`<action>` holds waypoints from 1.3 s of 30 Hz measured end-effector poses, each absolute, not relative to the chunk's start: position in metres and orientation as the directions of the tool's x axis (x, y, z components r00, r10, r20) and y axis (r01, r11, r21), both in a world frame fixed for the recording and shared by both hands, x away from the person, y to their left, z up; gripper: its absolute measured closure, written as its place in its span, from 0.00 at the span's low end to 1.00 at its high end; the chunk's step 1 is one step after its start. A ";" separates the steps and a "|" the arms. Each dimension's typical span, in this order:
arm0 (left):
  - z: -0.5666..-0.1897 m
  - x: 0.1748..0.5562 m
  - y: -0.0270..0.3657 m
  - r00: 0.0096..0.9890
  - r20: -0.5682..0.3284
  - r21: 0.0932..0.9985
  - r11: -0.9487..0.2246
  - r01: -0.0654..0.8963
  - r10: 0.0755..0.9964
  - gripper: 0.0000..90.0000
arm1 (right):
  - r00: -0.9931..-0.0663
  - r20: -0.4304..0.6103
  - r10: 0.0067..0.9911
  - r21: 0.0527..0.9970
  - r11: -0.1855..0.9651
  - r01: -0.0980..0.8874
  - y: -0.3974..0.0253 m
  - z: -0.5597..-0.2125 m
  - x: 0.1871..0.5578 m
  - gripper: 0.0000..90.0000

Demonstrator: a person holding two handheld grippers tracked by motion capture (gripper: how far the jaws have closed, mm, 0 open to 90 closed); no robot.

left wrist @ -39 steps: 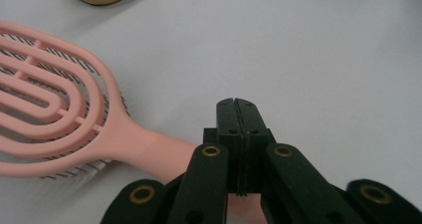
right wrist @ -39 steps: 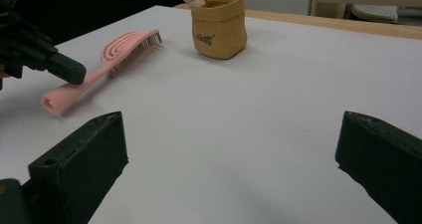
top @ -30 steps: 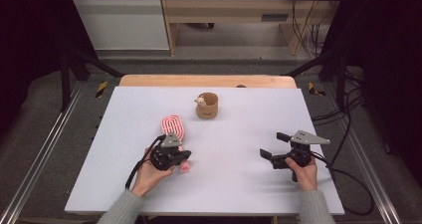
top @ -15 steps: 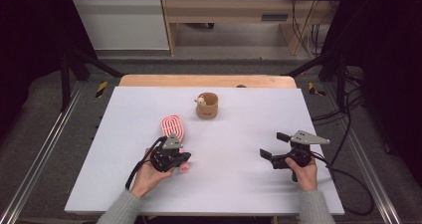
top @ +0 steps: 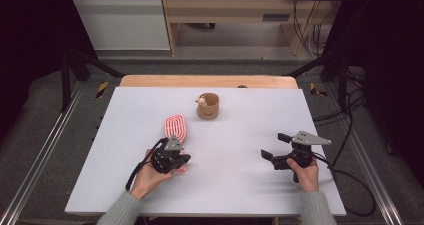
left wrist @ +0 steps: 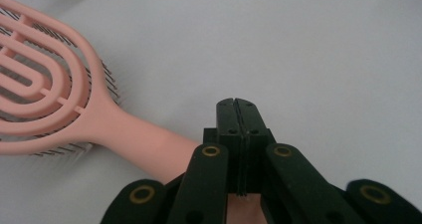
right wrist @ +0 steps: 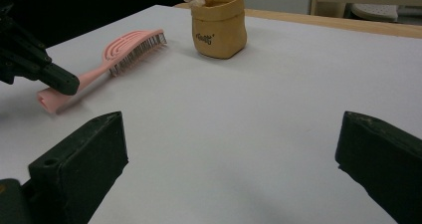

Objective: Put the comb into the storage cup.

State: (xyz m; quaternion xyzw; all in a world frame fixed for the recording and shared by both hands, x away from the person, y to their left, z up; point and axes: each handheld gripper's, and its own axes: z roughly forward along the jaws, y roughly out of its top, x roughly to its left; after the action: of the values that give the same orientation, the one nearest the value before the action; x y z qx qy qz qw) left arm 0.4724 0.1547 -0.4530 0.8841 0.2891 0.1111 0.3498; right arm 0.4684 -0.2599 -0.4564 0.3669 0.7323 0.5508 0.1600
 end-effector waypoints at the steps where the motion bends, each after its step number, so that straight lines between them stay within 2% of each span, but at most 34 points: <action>1: -0.453 0.472 0.155 0.808 -0.004 0.681 -0.589 0.434 0.590 1.00 | -0.680 0.170 0.714 0.924 0.124 0.361 -0.260 -0.456 0.468 0.00; 39: -0.452 0.471 0.168 0.783 0.031 0.637 -0.616 0.463 0.622 1.00 | -0.679 0.169 0.714 0.924 0.125 0.362 -0.260 -0.457 0.468 0.00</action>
State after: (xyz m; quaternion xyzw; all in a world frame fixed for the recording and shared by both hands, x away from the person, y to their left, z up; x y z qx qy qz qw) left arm 0.4707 0.1685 -0.4520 0.8900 0.3048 0.1256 0.3151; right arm 0.4685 -0.2598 -0.4566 0.3672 0.7327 0.5501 0.1604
